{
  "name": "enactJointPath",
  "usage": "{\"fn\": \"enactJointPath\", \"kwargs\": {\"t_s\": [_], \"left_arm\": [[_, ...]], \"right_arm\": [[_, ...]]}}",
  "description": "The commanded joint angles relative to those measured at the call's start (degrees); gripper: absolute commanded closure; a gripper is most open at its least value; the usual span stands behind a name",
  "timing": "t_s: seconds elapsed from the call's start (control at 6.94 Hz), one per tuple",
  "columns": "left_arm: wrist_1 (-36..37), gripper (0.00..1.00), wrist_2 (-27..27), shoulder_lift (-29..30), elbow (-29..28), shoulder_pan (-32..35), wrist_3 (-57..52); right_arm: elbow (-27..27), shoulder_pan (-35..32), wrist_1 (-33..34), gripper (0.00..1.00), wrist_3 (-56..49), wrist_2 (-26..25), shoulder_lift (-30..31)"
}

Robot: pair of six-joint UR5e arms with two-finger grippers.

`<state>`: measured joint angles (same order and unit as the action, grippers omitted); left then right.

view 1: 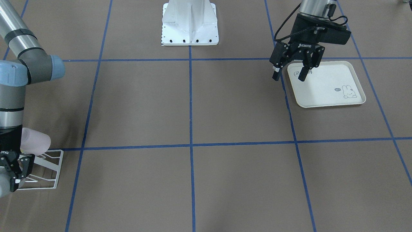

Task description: Transfer IKEA cup to right arm and place on rack

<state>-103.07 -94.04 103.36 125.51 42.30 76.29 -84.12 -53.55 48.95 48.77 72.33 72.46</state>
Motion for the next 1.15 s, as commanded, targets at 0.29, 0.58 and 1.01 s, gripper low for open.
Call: {"fn": "enactJointPath", "kwargs": {"t_s": [0.29,0.58,1.01], "left_arm": [[0.1,0.00,-0.6,0.0,0.0,0.1,0.0],[0.0,0.00,-1.1,0.0,0.2,0.1,1.1],[0.1,0.00,-1.2,0.0,0.3,0.1,1.1]], "right_arm": [[-0.6,0.4,-0.1,0.95,0.1,0.0,0.8],[-0.5,0.5,-0.1,0.33,0.1,-0.2,0.8],[-0.5,0.8,-0.2,0.01,0.1,-0.7,0.8]]}}
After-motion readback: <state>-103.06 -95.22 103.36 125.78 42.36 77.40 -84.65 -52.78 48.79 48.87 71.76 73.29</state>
